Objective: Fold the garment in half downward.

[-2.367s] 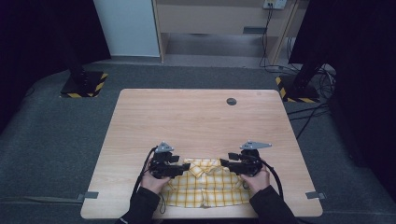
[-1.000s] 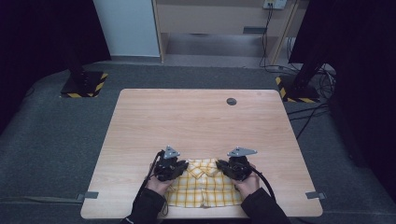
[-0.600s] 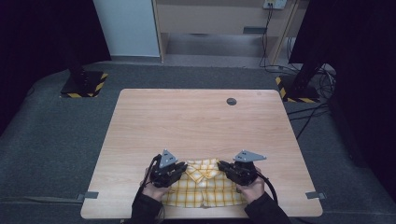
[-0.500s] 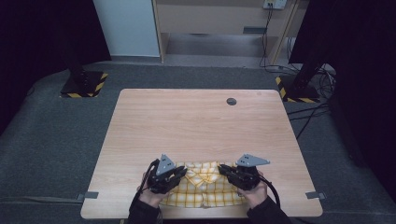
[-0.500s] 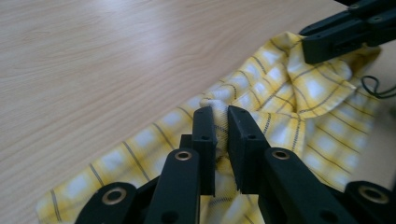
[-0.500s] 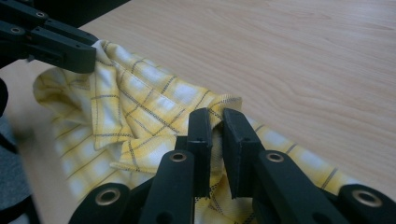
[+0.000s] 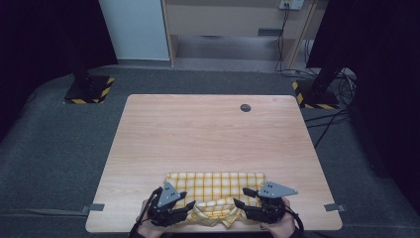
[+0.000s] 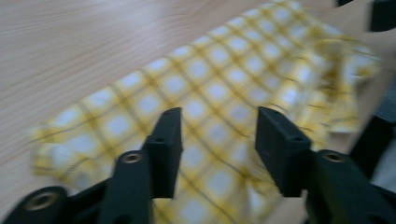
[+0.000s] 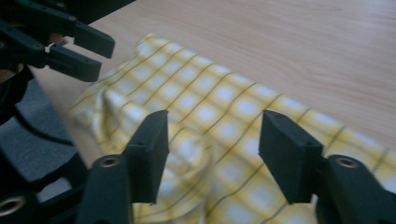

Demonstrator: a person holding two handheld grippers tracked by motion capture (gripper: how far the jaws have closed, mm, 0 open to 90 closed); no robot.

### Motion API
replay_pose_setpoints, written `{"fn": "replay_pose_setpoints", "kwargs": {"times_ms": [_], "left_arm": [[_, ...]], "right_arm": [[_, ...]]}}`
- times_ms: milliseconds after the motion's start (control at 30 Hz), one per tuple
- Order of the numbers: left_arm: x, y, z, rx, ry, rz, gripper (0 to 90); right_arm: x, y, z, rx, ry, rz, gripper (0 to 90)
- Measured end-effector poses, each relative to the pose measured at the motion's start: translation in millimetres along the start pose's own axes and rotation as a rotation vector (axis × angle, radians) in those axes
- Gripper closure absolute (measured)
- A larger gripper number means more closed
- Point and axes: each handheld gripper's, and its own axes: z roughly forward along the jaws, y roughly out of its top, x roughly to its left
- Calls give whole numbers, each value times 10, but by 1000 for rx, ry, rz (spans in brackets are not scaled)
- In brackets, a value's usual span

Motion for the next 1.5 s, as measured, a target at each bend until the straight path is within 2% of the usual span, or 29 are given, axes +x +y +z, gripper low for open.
{"fn": "replay_pose_setpoints", "kwargs": {"times_ms": [100, 200, 267, 333, 467, 533, 667, 733, 833, 933, 1000, 1067, 1167, 1200, 1267, 1333, 1400, 1433, 1500], "left_arm": [[105, 48, 175, 54, 74, -44, 384], [133, 41, 364, 134, 102, -66, 333], [89, 18, 441, 173, 119, -43, 308], [29, 4, 474, 189, 128, -16, 285], [-84, 0, 427, 177, 123, 45, 252], [-121, -12, 381, 171, 112, 53, 238], [-206, -76, 298, 165, 61, 85, 220], [-245, -95, 274, 161, 39, 118, 211], [-292, -108, 280, 178, 28, 160, 203], [-335, -138, 304, 207, 28, 206, 198], [-356, -157, 311, 226, 23, 229, 195], [-364, -173, 301, 237, 24, 243, 193], [-331, -196, 267, 220, 40, 225, 187], [-303, -203, 256, 206, 46, 210, 181], [-233, -223, 252, 188, 30, 158, 177], [-164, -251, 265, 199, 15, 120, 186], [-109, -292, 288, 222, 19, 110, 195], [-81, -310, 299, 233, 26, 105, 197], [-24, -321, 291, 220, 5, 82, 196]], "right_arm": [[-128, 87, 102, 28, -45, 29, 352], [-248, 89, 268, 81, -49, 76, 332], [-277, 56, 352, 124, -42, 94, 316], [-275, 13, 405, 157, -48, 94, 312], [-204, -60, 404, 204, -27, 81, 282], [-149, -95, 357, 211, -13, 70, 269], [-55, -158, 258, 216, 20, 60, 264], [-36, -137, 210, 202, 9, 47, 258], [-106, -34, 146, 146, -21, 63, 231], [-172, 53, 120, 111, -23, 93, 222], [-196, 58, 163, 124, -40, 87, 219], [-206, 4, 240, 165, -33, 82, 219], [-171, -114, 307, 221, -32, 60, 220], [-158, -151, 307, 228, -38, 53, 221], [-151, -230, 298, 229, -50, 50, 220], [-173, -300, 290, 239, -77, 43, 211], [-220, -360, 280, 248, -99, 45, 208], [-246, -383, 264, 231, -98, 50, 212], [-294, -396, 234, 224, -108, 50, 215]]}}
